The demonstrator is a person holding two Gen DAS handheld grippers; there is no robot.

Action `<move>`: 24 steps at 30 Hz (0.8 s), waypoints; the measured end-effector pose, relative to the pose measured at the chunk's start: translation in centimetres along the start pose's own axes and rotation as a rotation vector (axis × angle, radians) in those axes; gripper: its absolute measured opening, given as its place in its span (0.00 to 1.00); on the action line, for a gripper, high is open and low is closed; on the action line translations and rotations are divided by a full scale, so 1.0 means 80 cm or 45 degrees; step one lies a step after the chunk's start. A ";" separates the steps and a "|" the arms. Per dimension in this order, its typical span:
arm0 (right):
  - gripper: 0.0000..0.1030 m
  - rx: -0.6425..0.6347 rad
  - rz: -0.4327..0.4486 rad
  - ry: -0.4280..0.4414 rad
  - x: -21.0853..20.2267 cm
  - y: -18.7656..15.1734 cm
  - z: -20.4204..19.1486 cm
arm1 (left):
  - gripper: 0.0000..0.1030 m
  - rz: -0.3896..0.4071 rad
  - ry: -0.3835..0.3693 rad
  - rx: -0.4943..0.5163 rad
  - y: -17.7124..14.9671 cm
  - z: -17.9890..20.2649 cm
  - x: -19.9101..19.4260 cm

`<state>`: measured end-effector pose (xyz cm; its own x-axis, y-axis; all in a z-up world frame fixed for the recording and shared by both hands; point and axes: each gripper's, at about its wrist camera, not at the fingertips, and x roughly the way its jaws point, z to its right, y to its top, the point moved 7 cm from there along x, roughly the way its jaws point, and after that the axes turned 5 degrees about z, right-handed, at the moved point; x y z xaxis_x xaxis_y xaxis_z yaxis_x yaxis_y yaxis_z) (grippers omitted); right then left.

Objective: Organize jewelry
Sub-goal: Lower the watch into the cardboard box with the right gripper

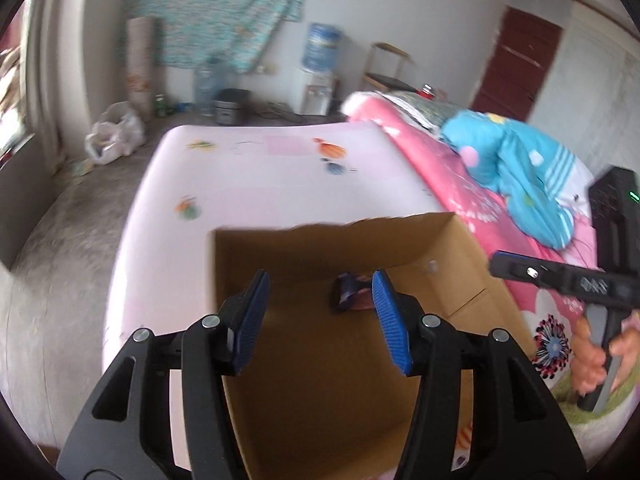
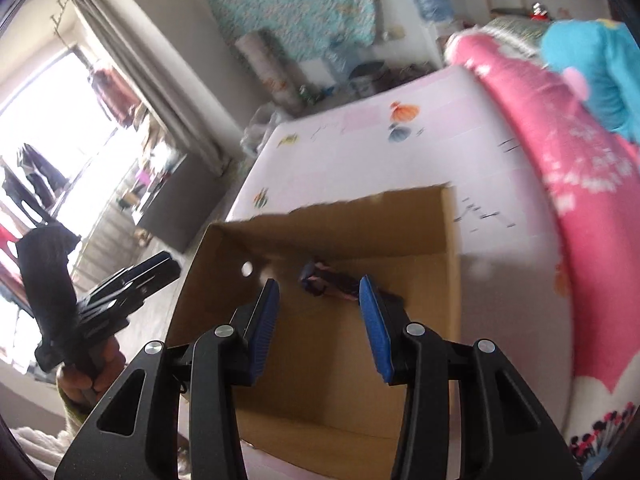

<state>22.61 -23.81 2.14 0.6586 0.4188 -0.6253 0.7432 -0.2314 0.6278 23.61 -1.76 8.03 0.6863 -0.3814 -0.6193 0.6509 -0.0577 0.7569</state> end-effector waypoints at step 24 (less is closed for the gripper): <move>0.41 -0.869 -0.713 -0.319 0.214 -0.035 -0.050 | 0.56 0.021 -0.060 0.038 -0.092 -0.020 -0.039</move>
<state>31.36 -12.46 -8.48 0.2891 0.0922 -0.9529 0.7830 0.5499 0.2908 17.20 1.34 4.02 0.6803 -0.4256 -0.5967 0.6293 -0.0781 0.7732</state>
